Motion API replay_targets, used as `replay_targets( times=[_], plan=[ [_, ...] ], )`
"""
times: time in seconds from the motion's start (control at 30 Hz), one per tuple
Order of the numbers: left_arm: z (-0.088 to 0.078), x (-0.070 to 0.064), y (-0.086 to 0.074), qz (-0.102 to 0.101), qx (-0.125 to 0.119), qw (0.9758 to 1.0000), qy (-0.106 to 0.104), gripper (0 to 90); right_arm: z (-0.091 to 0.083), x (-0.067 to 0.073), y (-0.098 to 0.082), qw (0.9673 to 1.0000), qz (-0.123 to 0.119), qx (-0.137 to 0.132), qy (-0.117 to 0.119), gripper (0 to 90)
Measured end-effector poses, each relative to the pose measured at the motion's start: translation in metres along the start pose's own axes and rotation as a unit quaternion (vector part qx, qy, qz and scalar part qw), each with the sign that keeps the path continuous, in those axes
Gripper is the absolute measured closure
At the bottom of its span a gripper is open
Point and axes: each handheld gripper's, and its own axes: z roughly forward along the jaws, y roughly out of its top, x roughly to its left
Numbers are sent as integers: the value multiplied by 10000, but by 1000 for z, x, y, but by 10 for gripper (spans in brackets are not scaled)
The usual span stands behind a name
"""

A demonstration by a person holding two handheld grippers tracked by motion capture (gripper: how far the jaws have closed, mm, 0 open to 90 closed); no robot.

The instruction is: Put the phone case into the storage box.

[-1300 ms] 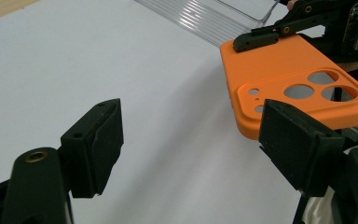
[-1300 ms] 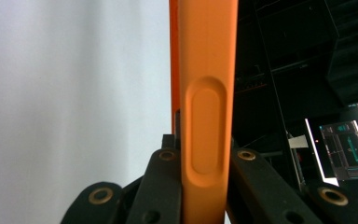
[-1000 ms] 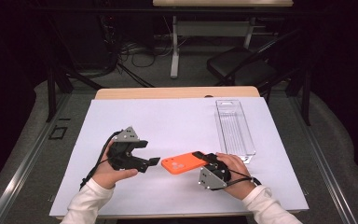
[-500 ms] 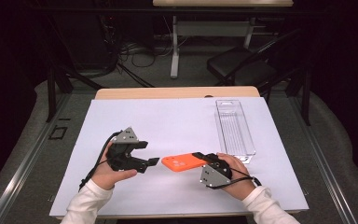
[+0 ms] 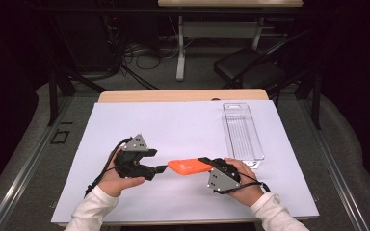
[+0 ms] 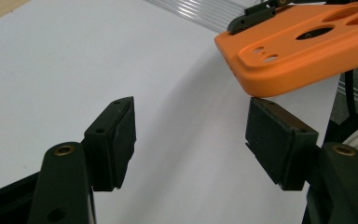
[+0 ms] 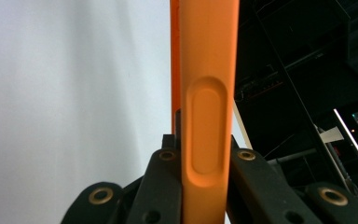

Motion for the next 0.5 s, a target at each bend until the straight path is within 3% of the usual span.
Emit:
replay_targets(
  times=[0.3, 0.5],
  plan=[
    [1, -1, 1, 27, -7, 10000, -24, 337, 1, -1, 0, 9999, 74, -60, 35, 873],
    [4, -2, 0, 38, -174, 9998, -99, 341, 1, -2, 0, 9999, 127, -104, 42, 874]
  ],
)
